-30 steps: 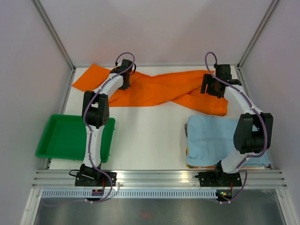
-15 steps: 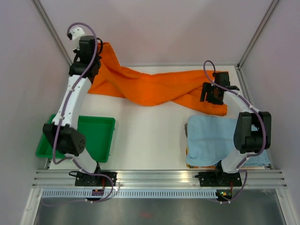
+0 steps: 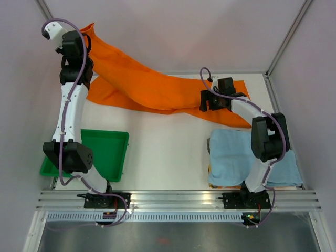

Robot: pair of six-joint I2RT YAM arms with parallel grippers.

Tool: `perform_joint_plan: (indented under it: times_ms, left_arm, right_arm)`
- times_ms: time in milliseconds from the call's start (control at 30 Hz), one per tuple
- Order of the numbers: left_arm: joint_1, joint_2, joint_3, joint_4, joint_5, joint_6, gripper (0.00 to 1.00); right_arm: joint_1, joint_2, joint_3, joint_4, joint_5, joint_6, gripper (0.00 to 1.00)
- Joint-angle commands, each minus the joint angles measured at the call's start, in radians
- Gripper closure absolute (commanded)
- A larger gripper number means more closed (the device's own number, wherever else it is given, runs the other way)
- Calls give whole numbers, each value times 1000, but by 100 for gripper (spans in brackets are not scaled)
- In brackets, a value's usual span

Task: Fold and stack the trousers
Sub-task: Flatten the trousers out

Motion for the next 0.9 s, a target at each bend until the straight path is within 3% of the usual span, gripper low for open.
perform_joint_plan:
  times_ms: [0, 233, 400, 500, 567, 633, 867]
  left_arm:
    - [11, 10, 89, 121, 59, -15, 98]
    - [11, 129, 212, 120, 104, 21, 98]
    - [11, 187, 276, 138, 112, 38, 98]
    - [11, 234, 331, 141, 116, 41, 98]
    - [11, 245, 342, 155, 124, 38, 98]
    - [11, 244, 344, 161, 130, 24, 98]
    - [11, 202, 342, 183, 124, 56, 98]
  right_arm:
    - [5, 123, 125, 27, -16, -82, 14]
    - [50, 271, 262, -89, 103, -210, 6]
    - [51, 324, 288, -155, 115, -239, 8]
    - [51, 341, 263, -189, 96, -261, 32]
    - [51, 344, 236, -214, 104, -270, 78]
    - [50, 321, 199, -238, 109, -274, 98]
    - [47, 59, -71, -278, 67, -305, 100]
